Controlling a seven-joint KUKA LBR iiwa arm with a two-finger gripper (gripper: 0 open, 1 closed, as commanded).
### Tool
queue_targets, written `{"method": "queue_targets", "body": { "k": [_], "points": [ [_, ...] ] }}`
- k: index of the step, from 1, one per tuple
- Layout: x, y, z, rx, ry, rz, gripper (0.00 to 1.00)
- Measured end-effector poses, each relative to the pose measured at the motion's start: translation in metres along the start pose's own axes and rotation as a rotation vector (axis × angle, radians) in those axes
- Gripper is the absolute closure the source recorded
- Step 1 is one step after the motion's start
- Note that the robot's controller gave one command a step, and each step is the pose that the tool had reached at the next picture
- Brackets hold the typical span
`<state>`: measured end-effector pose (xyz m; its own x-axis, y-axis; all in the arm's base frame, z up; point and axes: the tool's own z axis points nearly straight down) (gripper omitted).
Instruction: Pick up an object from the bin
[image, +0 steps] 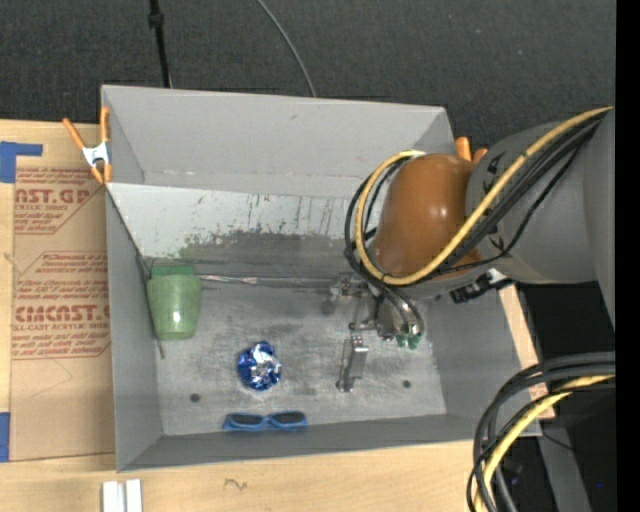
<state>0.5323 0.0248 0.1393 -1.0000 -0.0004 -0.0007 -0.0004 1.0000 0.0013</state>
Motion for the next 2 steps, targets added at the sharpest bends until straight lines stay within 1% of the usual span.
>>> {"method": "queue_targets", "body": {
  "k": [1,2],
  "points": [
    [-0.005,0.047,0.0,-0.001,-0.002,-0.091,0.0],
    [0.024,0.107,0.067,0.0,-0.01,-0.249,0.0]
  ]
}}
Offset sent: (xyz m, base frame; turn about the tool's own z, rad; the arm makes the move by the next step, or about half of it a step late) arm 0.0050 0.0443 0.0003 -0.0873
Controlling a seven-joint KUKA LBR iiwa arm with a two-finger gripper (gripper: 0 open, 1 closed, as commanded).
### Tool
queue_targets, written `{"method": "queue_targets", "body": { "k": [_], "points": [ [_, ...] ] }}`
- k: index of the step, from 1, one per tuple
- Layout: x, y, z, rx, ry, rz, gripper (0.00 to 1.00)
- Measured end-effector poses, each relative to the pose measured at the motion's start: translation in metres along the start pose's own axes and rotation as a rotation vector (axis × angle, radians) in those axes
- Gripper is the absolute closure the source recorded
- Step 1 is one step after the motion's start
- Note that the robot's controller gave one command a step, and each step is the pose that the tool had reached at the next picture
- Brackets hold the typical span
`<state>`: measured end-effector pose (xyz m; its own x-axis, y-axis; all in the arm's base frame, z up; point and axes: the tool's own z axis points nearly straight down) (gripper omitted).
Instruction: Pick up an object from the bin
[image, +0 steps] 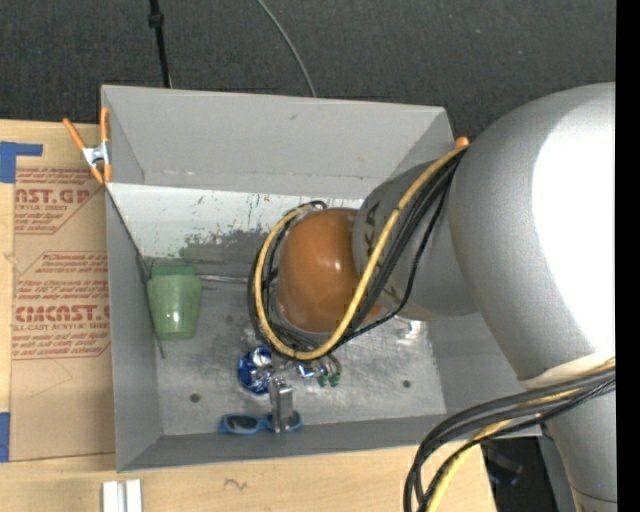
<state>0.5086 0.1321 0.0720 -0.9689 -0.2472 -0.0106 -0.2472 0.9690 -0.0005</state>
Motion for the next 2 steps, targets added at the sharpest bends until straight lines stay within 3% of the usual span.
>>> {"method": "queue_targets", "body": {
  "k": [1,2],
  "points": [
    [0.0,0.0,-0.001,-0.002,0.001,0.002,1.0],
    [0.024,-0.021,-0.132,0.0,0.003,-0.129,1.0]
  ]
}}
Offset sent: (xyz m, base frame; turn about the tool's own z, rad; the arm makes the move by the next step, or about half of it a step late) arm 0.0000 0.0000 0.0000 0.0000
